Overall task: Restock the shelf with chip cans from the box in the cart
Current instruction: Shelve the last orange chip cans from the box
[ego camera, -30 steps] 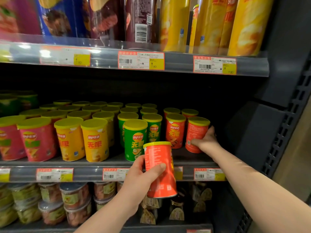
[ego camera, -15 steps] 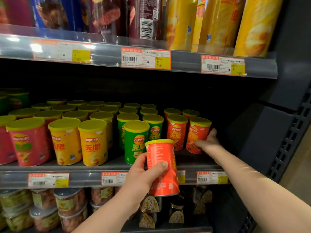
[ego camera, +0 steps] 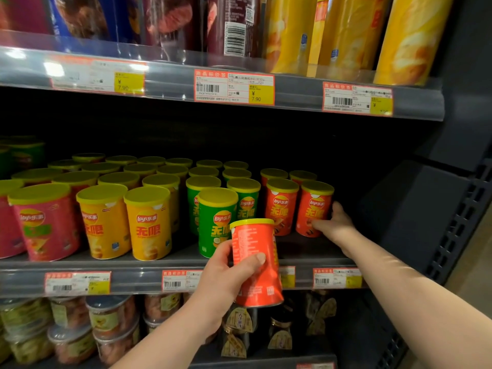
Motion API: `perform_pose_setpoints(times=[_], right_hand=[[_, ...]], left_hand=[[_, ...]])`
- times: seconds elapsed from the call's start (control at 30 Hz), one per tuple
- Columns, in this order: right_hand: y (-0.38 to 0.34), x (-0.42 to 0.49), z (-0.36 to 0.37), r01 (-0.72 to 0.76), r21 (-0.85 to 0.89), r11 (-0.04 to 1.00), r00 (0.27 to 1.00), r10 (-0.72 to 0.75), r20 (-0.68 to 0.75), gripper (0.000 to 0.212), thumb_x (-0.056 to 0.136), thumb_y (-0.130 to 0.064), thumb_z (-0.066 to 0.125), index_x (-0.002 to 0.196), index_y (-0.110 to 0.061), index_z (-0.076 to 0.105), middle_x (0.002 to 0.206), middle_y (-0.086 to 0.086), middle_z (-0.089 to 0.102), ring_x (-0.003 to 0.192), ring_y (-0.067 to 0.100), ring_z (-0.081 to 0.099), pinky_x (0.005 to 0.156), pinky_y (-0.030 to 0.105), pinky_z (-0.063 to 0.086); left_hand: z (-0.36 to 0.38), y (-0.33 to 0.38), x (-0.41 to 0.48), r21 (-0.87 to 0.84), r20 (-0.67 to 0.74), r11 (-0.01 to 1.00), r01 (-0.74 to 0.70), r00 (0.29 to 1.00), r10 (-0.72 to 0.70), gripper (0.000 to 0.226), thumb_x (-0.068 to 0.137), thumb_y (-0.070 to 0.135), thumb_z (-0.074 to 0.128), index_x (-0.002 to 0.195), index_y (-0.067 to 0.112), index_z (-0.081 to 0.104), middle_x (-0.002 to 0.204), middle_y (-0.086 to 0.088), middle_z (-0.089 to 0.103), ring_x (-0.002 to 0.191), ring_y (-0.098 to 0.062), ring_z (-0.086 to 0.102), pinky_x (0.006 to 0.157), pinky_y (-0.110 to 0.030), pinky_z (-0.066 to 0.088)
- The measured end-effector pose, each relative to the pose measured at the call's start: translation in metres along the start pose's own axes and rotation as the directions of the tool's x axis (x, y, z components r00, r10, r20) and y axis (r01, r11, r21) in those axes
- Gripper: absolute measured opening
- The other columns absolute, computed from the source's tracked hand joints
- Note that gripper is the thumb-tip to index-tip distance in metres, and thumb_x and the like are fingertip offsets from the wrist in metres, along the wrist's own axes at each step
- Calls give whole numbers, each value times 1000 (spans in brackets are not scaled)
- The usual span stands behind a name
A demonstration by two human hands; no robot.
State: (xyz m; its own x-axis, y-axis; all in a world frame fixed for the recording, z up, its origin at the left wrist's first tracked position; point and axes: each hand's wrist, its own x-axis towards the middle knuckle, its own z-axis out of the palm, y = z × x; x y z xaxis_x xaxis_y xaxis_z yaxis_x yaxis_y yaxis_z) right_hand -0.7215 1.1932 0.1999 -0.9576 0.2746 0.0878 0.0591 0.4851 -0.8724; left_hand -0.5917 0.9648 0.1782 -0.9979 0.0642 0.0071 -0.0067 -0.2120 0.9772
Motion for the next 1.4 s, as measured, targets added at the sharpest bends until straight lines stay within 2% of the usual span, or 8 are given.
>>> perform_pose_setpoints(times=[0.2, 0.33, 0.47, 0.63, 0.73, 0.8, 0.93, 1.4], right_hand=[[-6, -21, -7, 170, -2, 986, 964, -166, -208, 62, 81, -14, 71, 136, -14, 42, 135, 13, 45, 115, 27, 51, 89, 35, 47], [-29, -62, -18, 241, 180, 954, 945, -273, 180, 23, 91, -28, 61, 113, -23, 56, 106, -3, 62, 96, 13, 60, 73, 21, 46], [-34, -89, -23, 135, 176, 975, 800, -212, 562, 62, 77, -45, 70, 131, -32, 42, 126, -8, 58, 114, 12, 60, 92, 35, 50], [-29, -85, -24, 165, 153, 974, 887, -214, 410, 73, 61, -43, 82, 124, -28, 48, 121, -4, 62, 110, 14, 62, 98, 42, 50], [-26, -75, -24, 155, 98, 983, 964, -173, 201, 66, 70, -30, 82, 123, -24, 44, 125, -1, 57, 111, 14, 56, 99, 38, 46], [-23, -69, -21, 149, 55, 987, 983, -154, 102, 70, 72, -23, 82, 129, -18, 41, 126, 3, 54, 110, 17, 53, 94, 34, 45], [-11, -63, -6, 155, -72, 985, 987, -151, 51, 78, 68, -27, 85, 130, -15, 39, 129, 7, 54, 116, 24, 55, 96, 38, 46], [3, -65, -2, 202, -115, 973, 978, -194, 82, 73, 71, -25, 82, 130, -16, 40, 126, 6, 55, 113, 21, 54, 87, 28, 41]], left_hand=[[9, 10, 2, 23, 27, 999, -30, 999, 29, 49, 60, 35, 78, 103, 31, 56, 96, 3, 71, 81, -13, 71, 68, -27, 53], [22, 16, 10, 25, 57, 997, -68, 996, 67, 40, 70, 30, 71, 108, 29, 58, 101, 2, 71, 85, -12, 70, 66, -24, 53], [35, 22, 17, 24, 119, 990, -136, 984, 132, 46, 68, 37, 69, 112, 32, 57, 106, 4, 70, 93, -13, 69, 76, -31, 56], [41, 20, 25, 137, 208, 956, -261, 951, 230, 50, 80, 33, 67, 125, 40, 47, 110, 14, 65, 97, 1, 65, 77, -18, 54], [34, 11, 30, 553, 209, 751, -360, 933, 293, 44, 83, 40, 69, 122, 36, 50, 118, 12, 57, 104, 1, 59, 91, -23, 50], [29, 3, 34, 868, 258, 372, -330, 938, 230, 55, 85, 45, 63, 134, 26, 46, 130, 5, 48, 120, -13, 50, 101, -30, 41], [25, -13, 37, 913, 393, -182, -366, 907, 152, 56, 90, 44, 51, 141, 25, 34, 140, 3, 39, 128, -21, 37, 104, -30, 33], [27, -19, 35, 911, 379, -248, -330, 906, 187, 61, 92, 37, 50, 146, 23, 25, 146, 3, 32, 133, -21, 30, 109, -30, 23]])
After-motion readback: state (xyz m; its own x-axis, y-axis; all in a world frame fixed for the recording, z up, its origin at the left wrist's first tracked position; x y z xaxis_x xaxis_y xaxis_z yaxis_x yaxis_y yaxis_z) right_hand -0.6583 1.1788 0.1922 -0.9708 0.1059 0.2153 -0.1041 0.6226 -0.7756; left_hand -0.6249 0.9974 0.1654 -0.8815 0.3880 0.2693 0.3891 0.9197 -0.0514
